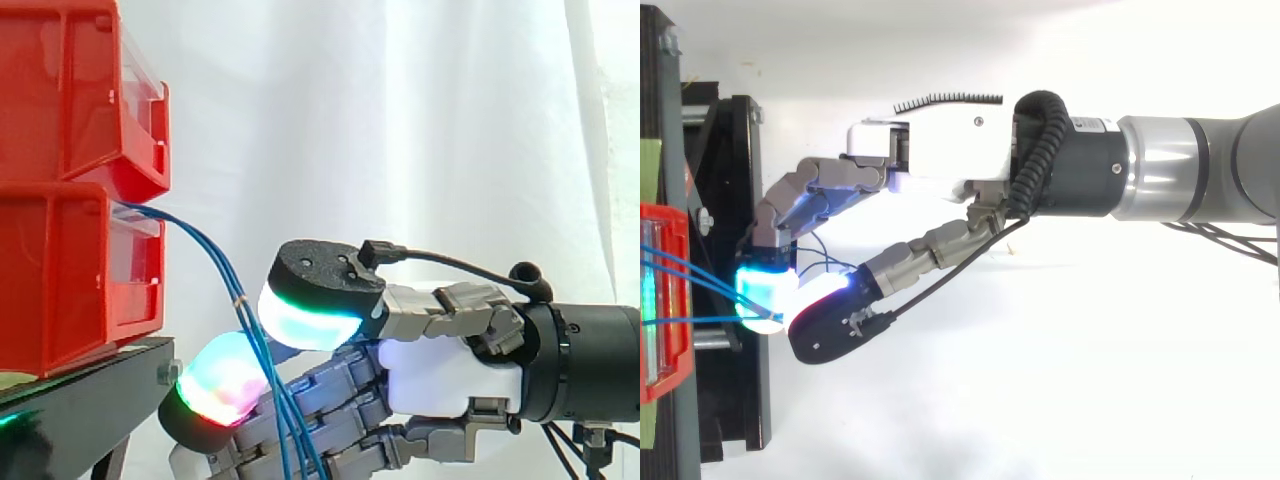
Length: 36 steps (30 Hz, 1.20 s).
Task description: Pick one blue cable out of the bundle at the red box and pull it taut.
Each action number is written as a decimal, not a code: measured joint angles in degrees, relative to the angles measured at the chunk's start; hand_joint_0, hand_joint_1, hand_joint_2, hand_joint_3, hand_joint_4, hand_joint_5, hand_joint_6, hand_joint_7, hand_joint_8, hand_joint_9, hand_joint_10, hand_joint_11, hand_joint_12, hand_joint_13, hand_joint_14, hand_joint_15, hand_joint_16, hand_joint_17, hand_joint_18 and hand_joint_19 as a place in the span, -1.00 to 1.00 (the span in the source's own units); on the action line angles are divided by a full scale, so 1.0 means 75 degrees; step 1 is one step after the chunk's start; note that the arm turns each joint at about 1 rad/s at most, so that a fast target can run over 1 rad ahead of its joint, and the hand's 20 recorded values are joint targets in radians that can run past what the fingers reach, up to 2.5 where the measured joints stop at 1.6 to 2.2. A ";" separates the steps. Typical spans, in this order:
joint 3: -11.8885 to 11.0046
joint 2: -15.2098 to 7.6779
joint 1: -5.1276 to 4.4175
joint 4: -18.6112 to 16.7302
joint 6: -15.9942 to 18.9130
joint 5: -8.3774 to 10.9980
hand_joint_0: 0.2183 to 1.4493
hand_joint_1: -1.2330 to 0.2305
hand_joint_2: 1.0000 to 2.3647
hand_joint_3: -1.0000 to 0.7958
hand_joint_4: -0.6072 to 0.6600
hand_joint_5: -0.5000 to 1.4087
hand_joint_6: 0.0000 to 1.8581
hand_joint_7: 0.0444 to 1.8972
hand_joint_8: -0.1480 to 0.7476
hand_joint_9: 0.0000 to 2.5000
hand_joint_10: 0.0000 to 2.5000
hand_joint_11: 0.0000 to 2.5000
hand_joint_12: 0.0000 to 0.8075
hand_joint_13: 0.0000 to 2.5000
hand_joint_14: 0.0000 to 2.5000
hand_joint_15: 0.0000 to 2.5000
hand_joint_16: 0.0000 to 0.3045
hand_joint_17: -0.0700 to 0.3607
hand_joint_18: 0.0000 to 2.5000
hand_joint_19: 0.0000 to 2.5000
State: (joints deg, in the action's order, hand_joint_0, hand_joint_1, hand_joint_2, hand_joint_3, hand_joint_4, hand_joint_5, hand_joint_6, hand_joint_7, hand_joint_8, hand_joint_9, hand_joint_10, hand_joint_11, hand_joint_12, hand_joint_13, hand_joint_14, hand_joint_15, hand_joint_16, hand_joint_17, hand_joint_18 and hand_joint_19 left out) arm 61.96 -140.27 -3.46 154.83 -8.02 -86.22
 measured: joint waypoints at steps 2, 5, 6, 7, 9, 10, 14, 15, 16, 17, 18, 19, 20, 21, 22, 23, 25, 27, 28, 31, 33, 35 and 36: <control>0.0000 0.0000 0.0000 -0.0012 -0.0004 0.0000 -0.38 -0.31 -0.97 -0.14 0.22 -0.65 -0.01 -0.31 0.12 -0.52 -1.00 -0.90 -0.13 -0.62 -1.00 -0.90 -0.67 -0.15 -0.68 -0.82; 0.0000 0.0000 -0.0013 -0.0025 -0.0019 0.0013 -0.38 -0.32 -0.97 -0.11 0.19 -0.65 0.00 -0.33 0.12 -0.51 -1.00 -0.88 -0.13 -0.61 -1.00 -0.89 -0.67 -0.14 -0.68 -0.81; 0.0000 0.0000 -0.0019 -0.0028 -0.0023 0.0020 -0.38 -0.32 -0.97 -0.09 0.16 -0.65 0.00 -0.32 0.12 -0.51 -1.00 -0.87 -0.13 -0.60 -1.00 -0.89 -0.67 -0.14 -0.67 -0.81; 0.0000 0.0000 -0.0023 -0.0031 -0.0025 0.0025 -0.38 -0.32 -0.97 -0.07 0.14 -0.65 0.01 -0.32 0.13 -0.50 -1.00 -0.86 -0.12 -0.60 -1.00 -0.89 -0.67 -0.15 -0.67 -0.81; 0.0000 0.0000 -0.0023 -0.0035 -0.0024 0.0030 -0.37 -0.32 -0.97 -0.07 0.16 -0.65 0.01 -0.32 0.12 -0.49 -1.00 -0.85 -0.12 -0.59 -1.00 -0.89 -0.67 -0.15 -0.67 -0.81; 0.0000 0.0000 -0.0021 -0.0037 -0.0024 0.0032 -0.39 -0.33 -0.98 -0.13 0.21 -0.66 0.01 -0.34 0.12 -0.49 -1.00 -0.85 -0.12 -0.59 -1.00 -0.88 -0.67 -0.14 -0.67 -0.80; -0.0001 0.0000 -0.0027 -0.0042 -0.0024 0.0034 -0.50 -0.34 -0.99 -0.34 0.24 -0.65 -0.02 -0.35 0.15 -0.48 -1.00 -0.85 -0.09 -0.59 -1.00 -0.88 -0.65 -0.12 -0.65 -0.79; -0.0003 0.0000 -0.0029 -0.0042 -0.0026 0.0034 -0.52 -0.33 -1.00 -0.40 0.25 -0.65 -0.02 -0.36 0.17 -0.47 -1.00 -0.85 -0.06 -0.58 -1.00 -0.88 -0.64 -0.11 -0.65 -0.80; -0.0005 0.0000 -0.0035 -0.0042 -0.0030 0.0035 -0.54 -0.31 -1.00 -0.44 0.26 -0.65 -0.03 -0.35 0.18 -0.47 -1.00 -0.85 -0.06 -0.58 -1.00 -0.88 -0.64 -0.10 -0.65 -0.80; -0.0006 0.0000 -0.0038 -0.0042 -0.0032 0.0035 -0.54 -0.31 -1.00 -0.44 0.27 -0.65 -0.03 -0.36 0.18 -0.47 -1.00 -0.85 -0.05 -0.58 -1.00 -0.87 -0.64 -0.10 -0.64 -0.79; -0.0008 0.0000 -0.0043 -0.0045 -0.0036 0.0035 -0.54 -0.31 -1.00 -0.44 0.25 -0.65 -0.04 -0.35 0.19 -0.47 -1.00 -0.85 -0.05 -0.58 -1.00 -0.88 -0.64 -0.10 -0.64 -0.79; -0.0009 0.0000 -0.0048 -0.0048 -0.0040 0.0035 -0.55 -0.30 -1.00 -0.44 0.25 -0.65 -0.04 -0.34 0.19 -0.46 -1.00 -0.85 -0.05 -0.57 -1.00 -0.87 -0.64 -0.10 -0.64 -0.79; -0.0008 0.0000 -0.0052 -0.0053 -0.0046 0.0035 -0.55 -0.30 -1.00 -0.44 0.25 -0.64 -0.04 -0.32 0.19 -0.45 -1.00 -0.85 -0.05 -0.57 -1.00 -0.88 -0.64 -0.10 -0.64 -0.80; -0.0008 0.0000 -0.0058 -0.0064 -0.0054 0.0035 -0.55 -0.30 -1.00 -0.44 0.23 -0.64 -0.04 -0.31 0.20 -0.44 -1.00 -0.85 -0.05 -0.56 -1.00 -0.88 -0.64 -0.10 -0.64 -0.80; -0.0009 0.0000 -0.0061 -0.0075 -0.0058 0.0035 -0.55 -0.29 -1.00 -0.44 0.23 -0.63 -0.04 -0.30 0.21 -0.41 -1.00 -0.83 -0.05 -0.55 -1.00 -0.87 -0.64 -0.10 -0.62 -0.79; -0.0009 0.0000 -0.0065 -0.0094 -0.0061 0.0035 -0.54 -0.30 -1.00 -0.44 0.22 -0.63 -0.04 -0.29 0.21 -0.41 -1.00 -0.83 -0.05 -0.54 -1.00 -0.87 -0.64 -0.11 -0.61 -0.80; -0.0009 0.0000 -0.0071 -0.0138 -0.0065 0.0035 -0.50 -0.34 -1.00 -0.44 0.20 -0.62 -0.04 -0.25 0.21 -0.38 -1.00 -0.82 -0.07 -0.52 -1.00 -0.86 -0.66 -0.13 -0.60 -0.78; -0.0010 0.0000 -0.0076 -0.0190 -0.0066 0.0035 -0.42 -0.36 -0.99 -0.39 0.20 -0.61 -0.03 -0.23 0.19 -0.37 -1.00 -0.81 -0.10 -0.51 -1.00 -0.86 -0.67 -0.15 -0.59 -0.78; -0.0015 0.0000 -0.0079 -0.0223 -0.0067 0.0035 -0.40 -0.37 -0.99 -0.34 0.19 -0.61 -0.03 -0.22 0.18 -0.37 -1.00 -0.81 -0.10 -0.51 -1.00 -0.85 -0.67 -0.16 -0.59 -0.78; -0.0051 0.0000 -0.0081 -0.0263 -0.0067 0.0026 -0.36 -0.40 -0.98 -0.24 0.13 -0.61 -0.02 -0.20 0.18 -0.36 -1.00 -0.80 -0.11 -0.49 -1.00 -0.85 -0.68 -0.16 -0.57 -0.78; -0.0084 0.0000 -0.0082 -0.0260 -0.0068 0.0024 -0.35 -0.41 -0.98 -0.19 0.07 -0.61 -0.01 -0.17 0.18 -0.36 -1.00 -0.79 -0.11 -0.49 -0.99 -0.84 -0.68 -0.16 -0.56 -0.77; -0.0108 0.0000 -0.0081 -0.0258 -0.0068 0.0023 -0.35 -0.42 -0.97 -0.17 0.06 -0.61 0.00 -0.17 0.18 -0.36 -1.00 -0.79 -0.10 -0.48 -1.00 -0.84 -0.68 -0.16 -0.56 -0.77; -0.0120 0.0001 -0.0082 -0.0259 -0.0068 0.0022 -0.34 -0.42 -0.97 -0.14 0.03 -0.61 0.00 -0.16 0.19 -0.36 -1.00 -0.78 -0.10 -0.48 -1.00 -0.84 -0.68 -0.16 -0.55 -0.77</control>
State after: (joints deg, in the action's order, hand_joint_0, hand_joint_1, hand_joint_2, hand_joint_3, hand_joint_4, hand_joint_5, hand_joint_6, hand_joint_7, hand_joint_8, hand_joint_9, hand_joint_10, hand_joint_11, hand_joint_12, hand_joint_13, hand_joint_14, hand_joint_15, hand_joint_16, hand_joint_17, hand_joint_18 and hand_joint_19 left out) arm 61.06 -140.27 -4.07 152.89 -8.52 -86.06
